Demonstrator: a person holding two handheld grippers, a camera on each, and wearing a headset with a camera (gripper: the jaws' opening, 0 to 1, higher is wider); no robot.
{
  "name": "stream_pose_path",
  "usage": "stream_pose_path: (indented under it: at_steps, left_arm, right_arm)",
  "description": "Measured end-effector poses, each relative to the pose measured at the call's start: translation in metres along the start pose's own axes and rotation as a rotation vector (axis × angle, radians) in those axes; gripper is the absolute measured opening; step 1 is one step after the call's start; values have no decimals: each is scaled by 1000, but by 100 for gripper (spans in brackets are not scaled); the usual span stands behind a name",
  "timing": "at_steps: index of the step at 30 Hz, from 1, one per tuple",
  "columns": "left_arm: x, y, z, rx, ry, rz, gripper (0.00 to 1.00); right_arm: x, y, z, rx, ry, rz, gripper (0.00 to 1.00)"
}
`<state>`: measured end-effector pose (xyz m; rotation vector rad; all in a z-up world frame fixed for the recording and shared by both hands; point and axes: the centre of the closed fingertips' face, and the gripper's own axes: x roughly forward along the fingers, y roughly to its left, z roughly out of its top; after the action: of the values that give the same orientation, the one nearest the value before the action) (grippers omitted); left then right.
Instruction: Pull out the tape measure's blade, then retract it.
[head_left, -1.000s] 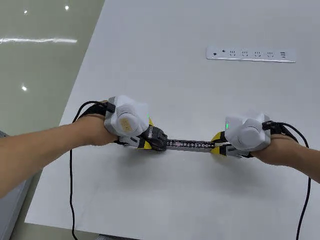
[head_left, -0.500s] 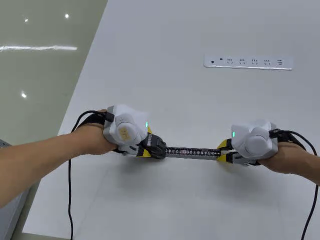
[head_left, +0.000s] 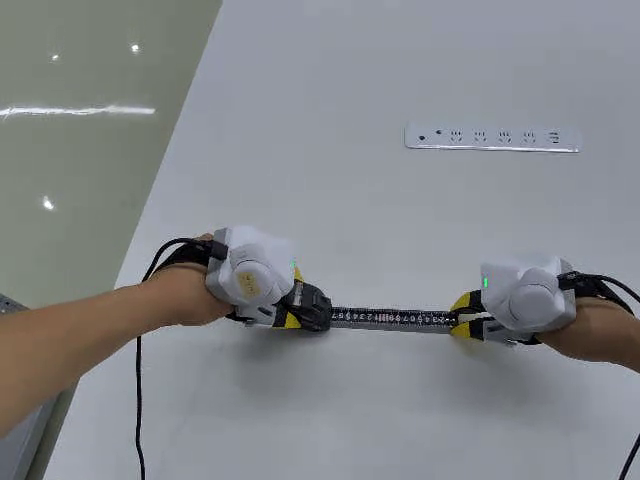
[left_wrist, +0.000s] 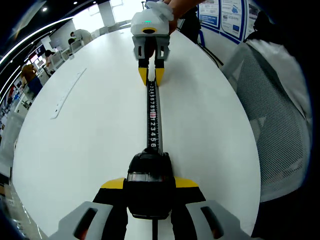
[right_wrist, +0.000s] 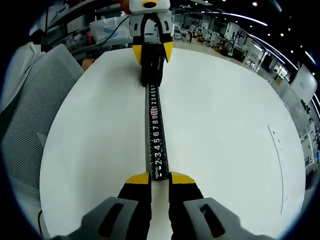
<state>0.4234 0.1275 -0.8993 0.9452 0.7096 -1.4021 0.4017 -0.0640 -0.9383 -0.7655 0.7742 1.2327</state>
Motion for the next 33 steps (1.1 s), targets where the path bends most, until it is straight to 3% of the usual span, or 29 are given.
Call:
stream_pose_path:
  at_steps: [33]
  left_arm:
    - [0,0,1,2,3,-8,30]
  right_arm:
    - [-28,-4,-39,34,38,-18,11]
